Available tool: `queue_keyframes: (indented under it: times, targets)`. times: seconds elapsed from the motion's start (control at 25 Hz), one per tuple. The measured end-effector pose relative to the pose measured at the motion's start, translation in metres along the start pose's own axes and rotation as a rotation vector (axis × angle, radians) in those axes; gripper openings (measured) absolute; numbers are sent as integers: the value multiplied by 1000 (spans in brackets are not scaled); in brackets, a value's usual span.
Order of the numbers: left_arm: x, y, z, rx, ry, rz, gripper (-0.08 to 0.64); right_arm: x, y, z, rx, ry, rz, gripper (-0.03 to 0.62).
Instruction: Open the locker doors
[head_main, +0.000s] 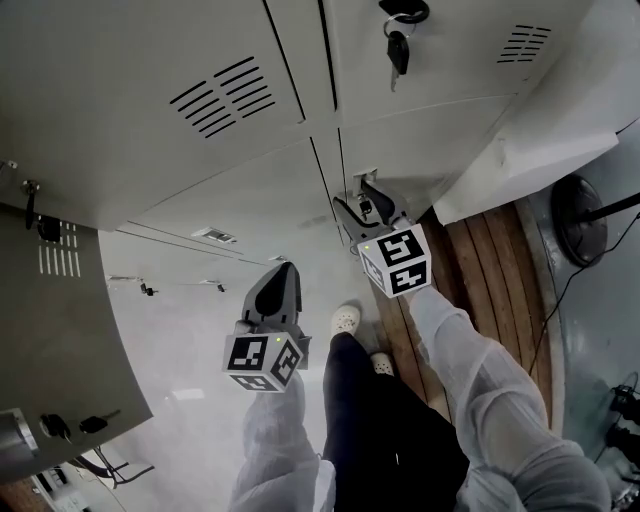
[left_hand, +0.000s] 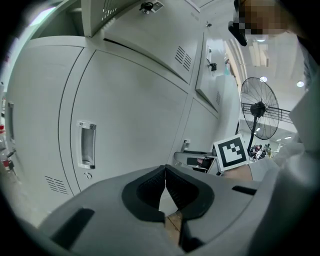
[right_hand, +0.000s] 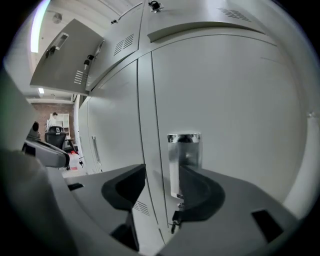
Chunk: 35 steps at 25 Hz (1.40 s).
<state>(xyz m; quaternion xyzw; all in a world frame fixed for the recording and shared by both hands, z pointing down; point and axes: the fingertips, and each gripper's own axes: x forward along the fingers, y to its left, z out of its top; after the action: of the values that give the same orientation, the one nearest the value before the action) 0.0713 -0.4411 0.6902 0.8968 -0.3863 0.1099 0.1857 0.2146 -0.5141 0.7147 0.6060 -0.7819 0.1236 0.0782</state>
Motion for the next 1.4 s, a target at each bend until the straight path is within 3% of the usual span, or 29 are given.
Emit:
queue_keyframes:
  times: [0.6, 1.08, 1.4]
  targets:
    - [-22, -10, -17, -36, 15, 11, 9, -18, 7, -8, 11, 15, -41, 202]
    - [-33, -27, -28, 1, 41, 9, 9, -58, 7, -18, 57, -19, -222, 172]
    - [-35, -38, -29, 37, 57, 2, 9, -82, 3, -26, 81, -29, -295, 158]
